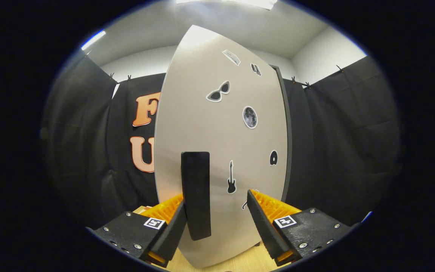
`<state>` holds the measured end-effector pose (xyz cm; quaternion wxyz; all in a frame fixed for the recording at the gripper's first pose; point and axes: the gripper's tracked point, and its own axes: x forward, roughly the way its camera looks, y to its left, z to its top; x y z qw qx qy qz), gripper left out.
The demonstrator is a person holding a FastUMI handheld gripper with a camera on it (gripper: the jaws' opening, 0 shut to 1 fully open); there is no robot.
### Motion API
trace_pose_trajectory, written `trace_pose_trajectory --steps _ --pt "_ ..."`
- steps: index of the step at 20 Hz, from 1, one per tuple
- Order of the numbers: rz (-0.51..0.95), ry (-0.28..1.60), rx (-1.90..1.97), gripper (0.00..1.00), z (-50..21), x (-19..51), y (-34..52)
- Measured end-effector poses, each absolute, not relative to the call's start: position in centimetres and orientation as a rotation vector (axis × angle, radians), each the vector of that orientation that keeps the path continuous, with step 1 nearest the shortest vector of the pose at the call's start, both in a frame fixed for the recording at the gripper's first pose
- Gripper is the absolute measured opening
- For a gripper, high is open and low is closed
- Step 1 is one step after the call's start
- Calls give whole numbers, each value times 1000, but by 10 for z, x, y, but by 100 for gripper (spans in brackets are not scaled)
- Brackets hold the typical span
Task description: Open the shoe cabinet door, grab the shoes and put them into the shoe cabinet, then close the shoe cabinet door.
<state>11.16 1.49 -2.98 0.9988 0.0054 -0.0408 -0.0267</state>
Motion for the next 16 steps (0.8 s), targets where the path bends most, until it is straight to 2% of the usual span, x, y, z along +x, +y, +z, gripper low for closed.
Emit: trace_pose_trajectory --steps 8,16 --pt "-133 -81 68 88 -37 128 29" --pt "-93 -48 112 90 -45 153 54"
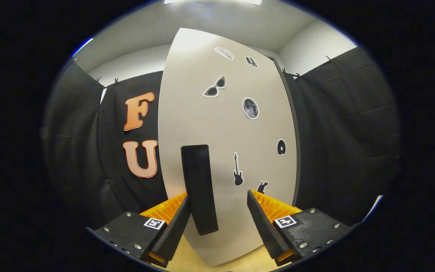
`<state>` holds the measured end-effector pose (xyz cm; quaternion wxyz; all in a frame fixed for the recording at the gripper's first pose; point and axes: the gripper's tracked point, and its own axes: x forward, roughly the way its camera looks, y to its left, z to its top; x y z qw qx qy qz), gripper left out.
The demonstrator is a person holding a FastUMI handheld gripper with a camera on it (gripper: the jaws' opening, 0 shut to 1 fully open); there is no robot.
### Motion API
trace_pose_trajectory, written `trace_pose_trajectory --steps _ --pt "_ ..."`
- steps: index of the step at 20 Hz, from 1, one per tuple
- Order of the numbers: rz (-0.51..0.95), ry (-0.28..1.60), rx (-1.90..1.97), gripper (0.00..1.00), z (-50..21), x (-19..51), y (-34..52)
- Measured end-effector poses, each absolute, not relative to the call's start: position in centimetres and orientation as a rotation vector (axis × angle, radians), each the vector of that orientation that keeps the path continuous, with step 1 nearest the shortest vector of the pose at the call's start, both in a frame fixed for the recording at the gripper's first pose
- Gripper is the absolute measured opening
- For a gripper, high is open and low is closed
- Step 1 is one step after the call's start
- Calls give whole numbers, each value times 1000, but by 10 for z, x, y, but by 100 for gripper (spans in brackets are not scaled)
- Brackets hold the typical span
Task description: Open the shoe cabinet door, grab the shoes and put them into the shoe cabinet, then close the shoe cabinet door.
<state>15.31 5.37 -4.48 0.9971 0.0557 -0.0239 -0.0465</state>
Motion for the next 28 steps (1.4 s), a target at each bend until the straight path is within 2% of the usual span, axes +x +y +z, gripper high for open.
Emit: trace_pose_trajectory --steps 19,28 --pt "77 -16 59 89 -44 236 97" --pt "143 -19 27 90 -42 222 115"
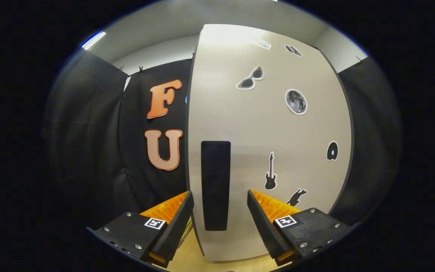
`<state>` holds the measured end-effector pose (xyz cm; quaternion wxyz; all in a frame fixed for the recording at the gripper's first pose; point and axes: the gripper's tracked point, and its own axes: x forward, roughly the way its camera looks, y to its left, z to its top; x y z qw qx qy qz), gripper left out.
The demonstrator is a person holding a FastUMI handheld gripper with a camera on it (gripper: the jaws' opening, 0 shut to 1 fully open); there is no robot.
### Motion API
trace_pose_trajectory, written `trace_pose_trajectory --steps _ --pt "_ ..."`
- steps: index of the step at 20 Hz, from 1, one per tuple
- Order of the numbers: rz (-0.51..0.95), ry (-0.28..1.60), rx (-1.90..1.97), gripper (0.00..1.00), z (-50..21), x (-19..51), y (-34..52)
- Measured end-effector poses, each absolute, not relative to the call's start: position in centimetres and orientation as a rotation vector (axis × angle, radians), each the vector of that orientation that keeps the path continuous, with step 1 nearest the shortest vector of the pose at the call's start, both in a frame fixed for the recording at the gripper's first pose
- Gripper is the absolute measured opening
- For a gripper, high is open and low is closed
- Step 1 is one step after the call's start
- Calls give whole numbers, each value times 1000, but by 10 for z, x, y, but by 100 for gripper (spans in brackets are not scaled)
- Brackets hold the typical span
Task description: Open the shoe cabinet door, grab the shoes and put them into the shoe cabinet, then close the shoe cabinet door.
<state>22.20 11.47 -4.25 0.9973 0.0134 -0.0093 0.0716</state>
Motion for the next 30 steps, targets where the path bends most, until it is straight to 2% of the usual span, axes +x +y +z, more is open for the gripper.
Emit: trace_pose_trajectory --steps 6,21,30 --pt "135 -40 48 90 -23 164 97" --pt "-34 -54 76 90 -16 11 3" --pt "-26 -32 52 91 -28 -36 2"
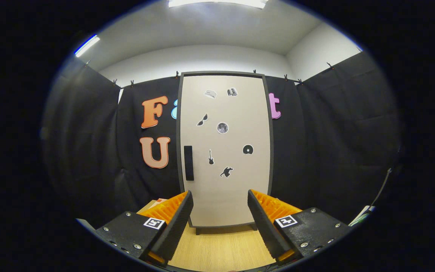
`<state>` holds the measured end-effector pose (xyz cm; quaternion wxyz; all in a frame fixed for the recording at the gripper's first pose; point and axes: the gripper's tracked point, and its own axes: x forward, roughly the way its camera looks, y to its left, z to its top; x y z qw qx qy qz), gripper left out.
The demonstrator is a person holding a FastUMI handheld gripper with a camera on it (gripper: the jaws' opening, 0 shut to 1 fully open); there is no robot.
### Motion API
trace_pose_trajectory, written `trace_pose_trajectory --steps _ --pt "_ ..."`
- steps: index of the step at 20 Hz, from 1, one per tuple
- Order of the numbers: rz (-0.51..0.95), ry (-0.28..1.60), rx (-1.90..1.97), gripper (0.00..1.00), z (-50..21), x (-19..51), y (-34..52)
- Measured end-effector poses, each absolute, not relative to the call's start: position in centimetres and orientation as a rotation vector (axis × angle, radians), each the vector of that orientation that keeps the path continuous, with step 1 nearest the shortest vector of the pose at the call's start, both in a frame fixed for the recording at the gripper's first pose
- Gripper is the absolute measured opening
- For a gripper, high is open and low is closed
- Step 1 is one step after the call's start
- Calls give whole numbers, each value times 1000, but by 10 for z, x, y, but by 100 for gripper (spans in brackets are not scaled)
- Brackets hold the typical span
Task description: Open the shoe cabinet door, grab the shoes and put them into the shoe cabinet, then close the shoe cabinet door.
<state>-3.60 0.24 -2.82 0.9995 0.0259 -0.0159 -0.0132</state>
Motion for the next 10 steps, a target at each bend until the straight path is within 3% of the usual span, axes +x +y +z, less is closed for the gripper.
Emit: trace_pose_trajectory --steps 10 --pt "-15 -35 55 93 -27 -47 4"
